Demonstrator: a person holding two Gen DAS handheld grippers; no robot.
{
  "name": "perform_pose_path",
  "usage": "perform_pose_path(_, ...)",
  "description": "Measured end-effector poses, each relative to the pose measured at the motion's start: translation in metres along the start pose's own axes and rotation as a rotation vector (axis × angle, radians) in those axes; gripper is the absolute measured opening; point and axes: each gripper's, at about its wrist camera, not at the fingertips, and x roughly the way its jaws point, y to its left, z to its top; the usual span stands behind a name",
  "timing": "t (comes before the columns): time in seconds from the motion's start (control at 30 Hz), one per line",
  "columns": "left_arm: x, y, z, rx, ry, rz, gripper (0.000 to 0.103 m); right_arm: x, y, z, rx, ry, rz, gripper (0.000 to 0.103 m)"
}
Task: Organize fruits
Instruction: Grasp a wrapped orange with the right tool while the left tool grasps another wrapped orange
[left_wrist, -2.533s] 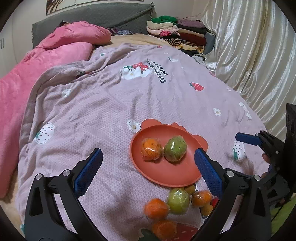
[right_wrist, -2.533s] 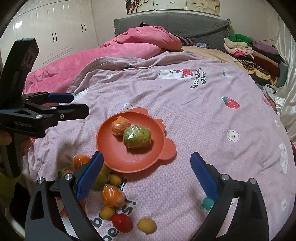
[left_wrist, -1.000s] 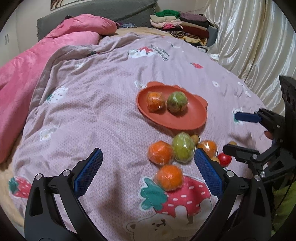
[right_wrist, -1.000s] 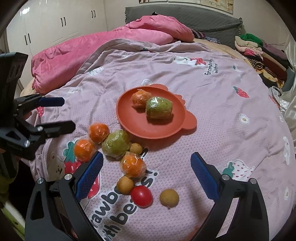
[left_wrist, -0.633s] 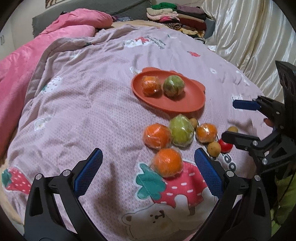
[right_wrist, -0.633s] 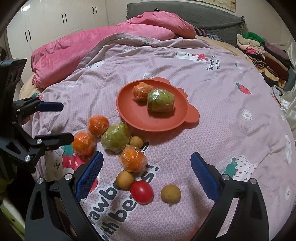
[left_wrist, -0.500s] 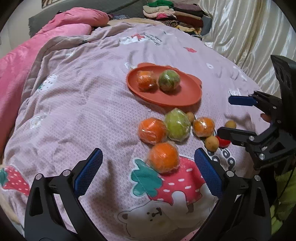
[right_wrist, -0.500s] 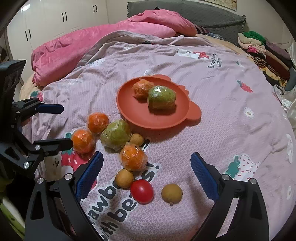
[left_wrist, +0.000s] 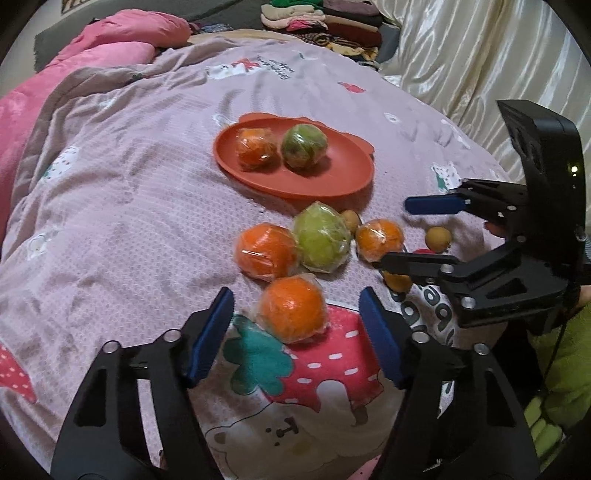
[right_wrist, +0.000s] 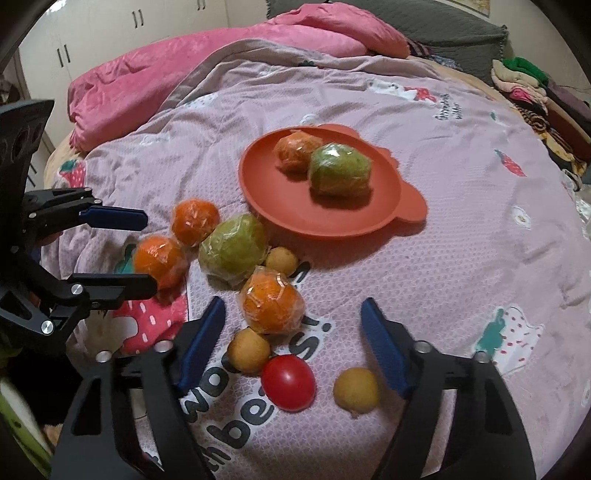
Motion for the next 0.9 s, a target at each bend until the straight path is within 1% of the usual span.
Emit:
perform_pose_path(0.03,0.001,0.0,0.0,0.0,0.003,-0.004,0.058,0.003,0.001,0.0,-0.005,0.007,0.01,0.059)
perform_pose_path(0.07,0.003,0.0,0.0,0.0,0.008,-0.005,0.056,0.006,0.002,0.0,-0.011,0.014,0.017,0.056)
perform_pose_path(0.2,0.006,0.0,-0.001,0.002,0.019,-0.009,0.052,0.013,0.007,0.001,-0.024,0.023,0.035,0.049)
perform_pose_path(0.3,0.009,-0.001,-0.001,0.002,0.027,-0.014,0.052,0.018,0.008,0.002,-0.034,0.023,0.031,0.041)
perform_pose_path(0.43,0.013,0.0,-0.002,-0.002,0.037,-0.007,0.05,0.018,0.007,0.002,-0.027,0.013,0.04,0.039)
perform_pose_path(0.53,0.016,0.002,-0.002,-0.007,0.042,0.0,0.045,0.016,0.006,0.001,-0.016,0.006,0.047,0.039)
perform_pose_path(0.57,0.017,0.003,-0.002,-0.006,0.045,0.001,0.042,0.014,0.005,0.001,-0.011,0.002,0.05,0.039)
perform_pose_path(0.6,0.017,0.003,-0.002,-0.007,0.047,0.004,0.036,0.013,0.004,0.0,-0.009,-0.001,0.053,0.039)
perform_pose_path(0.9,0.013,0.003,0.0,-0.013,0.045,-0.046,0.034,-0.002,-0.004,-0.001,0.019,-0.034,0.048,0.039)
